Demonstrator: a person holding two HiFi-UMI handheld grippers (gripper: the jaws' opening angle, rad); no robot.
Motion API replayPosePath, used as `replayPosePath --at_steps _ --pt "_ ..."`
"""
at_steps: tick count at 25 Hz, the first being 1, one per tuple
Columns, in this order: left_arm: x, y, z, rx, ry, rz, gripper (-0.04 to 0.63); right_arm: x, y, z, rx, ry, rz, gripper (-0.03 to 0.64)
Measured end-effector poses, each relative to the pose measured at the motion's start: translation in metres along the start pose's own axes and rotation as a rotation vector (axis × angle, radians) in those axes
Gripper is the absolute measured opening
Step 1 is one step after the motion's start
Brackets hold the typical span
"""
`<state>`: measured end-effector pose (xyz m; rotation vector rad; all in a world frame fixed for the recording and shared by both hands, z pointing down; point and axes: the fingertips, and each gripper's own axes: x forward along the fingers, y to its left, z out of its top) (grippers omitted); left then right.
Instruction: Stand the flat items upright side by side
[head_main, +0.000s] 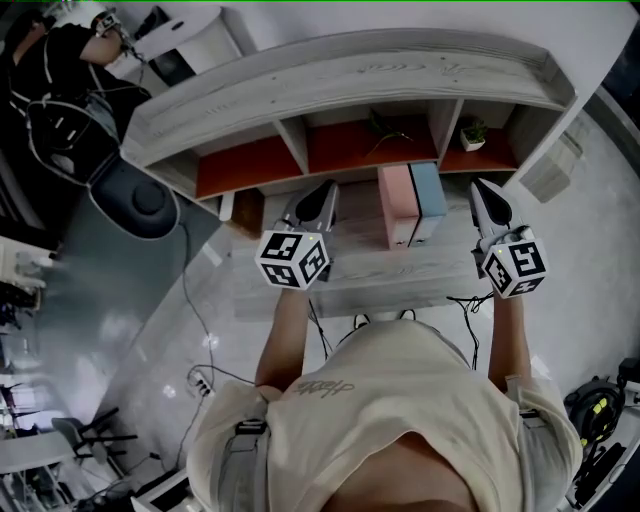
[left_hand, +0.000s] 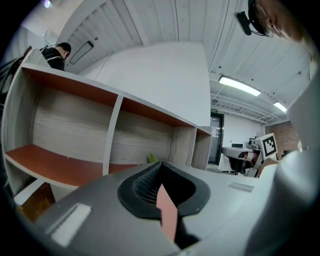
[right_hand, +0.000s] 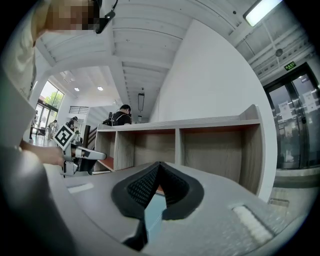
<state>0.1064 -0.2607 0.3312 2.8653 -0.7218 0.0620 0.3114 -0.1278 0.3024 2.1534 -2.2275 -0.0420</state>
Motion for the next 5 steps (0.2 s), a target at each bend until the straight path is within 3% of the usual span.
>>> replayPosePath --at_steps 5 --pt "0.006 0.001 -0.014 -0.04 0.011 0.01 0.012 0.0 -0.003 -0.008 0.011 0.011 0.0 0.0"
